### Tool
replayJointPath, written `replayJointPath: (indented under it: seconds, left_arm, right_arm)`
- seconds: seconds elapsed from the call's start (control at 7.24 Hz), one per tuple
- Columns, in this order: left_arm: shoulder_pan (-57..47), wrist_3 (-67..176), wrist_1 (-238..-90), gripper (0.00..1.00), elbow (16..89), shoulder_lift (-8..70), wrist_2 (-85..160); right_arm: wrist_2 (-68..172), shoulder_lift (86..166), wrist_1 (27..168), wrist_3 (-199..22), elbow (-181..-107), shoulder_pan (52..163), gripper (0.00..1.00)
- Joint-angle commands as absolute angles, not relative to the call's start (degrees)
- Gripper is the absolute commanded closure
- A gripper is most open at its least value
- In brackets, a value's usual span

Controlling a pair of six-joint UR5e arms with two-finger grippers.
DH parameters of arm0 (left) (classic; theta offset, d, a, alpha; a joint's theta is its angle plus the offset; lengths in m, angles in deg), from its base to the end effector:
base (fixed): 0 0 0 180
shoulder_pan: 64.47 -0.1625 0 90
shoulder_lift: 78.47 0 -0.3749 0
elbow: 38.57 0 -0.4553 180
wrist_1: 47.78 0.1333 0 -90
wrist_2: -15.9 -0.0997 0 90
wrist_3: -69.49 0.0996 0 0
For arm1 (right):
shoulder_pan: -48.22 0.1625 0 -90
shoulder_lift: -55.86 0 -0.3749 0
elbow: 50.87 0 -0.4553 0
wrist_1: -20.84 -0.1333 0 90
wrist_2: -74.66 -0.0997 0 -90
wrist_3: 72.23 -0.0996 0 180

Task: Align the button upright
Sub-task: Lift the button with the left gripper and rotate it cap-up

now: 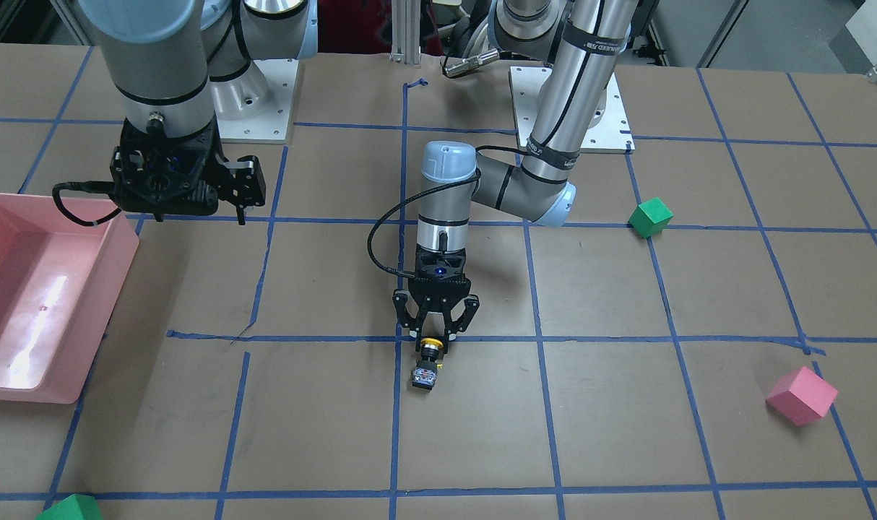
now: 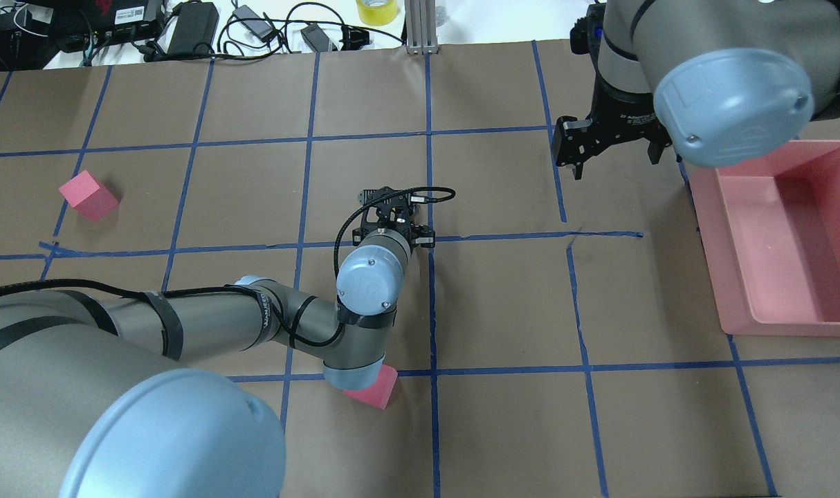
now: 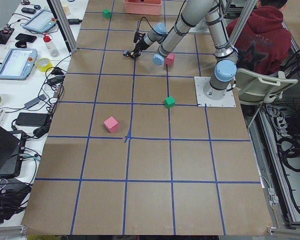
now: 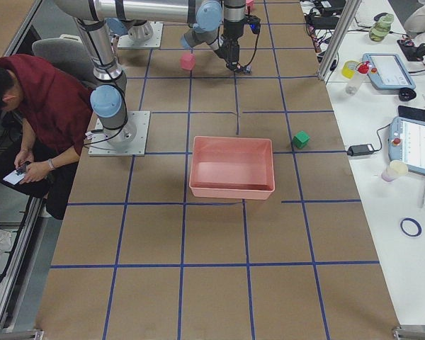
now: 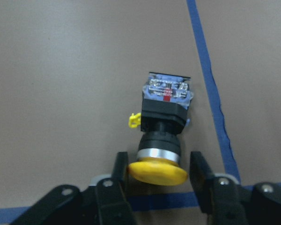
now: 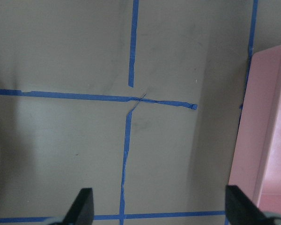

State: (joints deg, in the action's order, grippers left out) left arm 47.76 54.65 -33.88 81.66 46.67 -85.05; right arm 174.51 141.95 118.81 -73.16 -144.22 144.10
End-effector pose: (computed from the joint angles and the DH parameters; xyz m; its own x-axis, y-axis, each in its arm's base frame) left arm -0.3119 -0.4607 0.0408 -0.9976 0.0677 0.0159 0.0419 0.7671 -0.6402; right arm 0.1749 -0.5632 0.3821 -0.9818 -0.0827 0.1708 -0.0865 0.9961 -0.0152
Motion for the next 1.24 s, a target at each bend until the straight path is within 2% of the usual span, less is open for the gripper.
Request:
replayJointPath:
  seconds: [0.0,0.14,0.41,0.55,0.83,0.97,1.1]
  left_arm:
    - [47.76,54.55,-33.81,0.94,81.75,46.59,-85.35]
    - [47.76,54.02,-33.90,1.00,81.66,46.07,-85.08]
    - [47.76,54.02,-34.94,1.00,80.09,44.15,-84.99]
    - [47.68,53.93,-41.39,1.00,77.47,42.39,-85.43]
    - [47.59,49.92,-65.93,1.00,69.14,37.48,-85.61]
    - [47.59,43.36,-82.77,1.00,63.26,35.54,-84.74]
    - [47.41,35.99,-98.77,1.00,57.55,34.39,-79.51]
  right_arm:
    - [174.50,141.03,119.36,-73.20,-144.30,144.64,0.00]
    - [174.76,139.63,120.76,-72.67,-144.91,144.64,0.00]
    - [174.59,140.32,123.76,-72.93,-146.92,144.64,0.00]
    - [174.68,140.23,123.93,-72.93,-147.11,144.64,0.00]
    - [174.68,140.58,123.15,-73.20,-146.33,144.64,0.00]
    - [174.68,142.06,122.71,-73.20,-145.19,144.64,0.00]
    - [171.63,142.60,115.92,-73.20,-143.00,144.47,0.00]
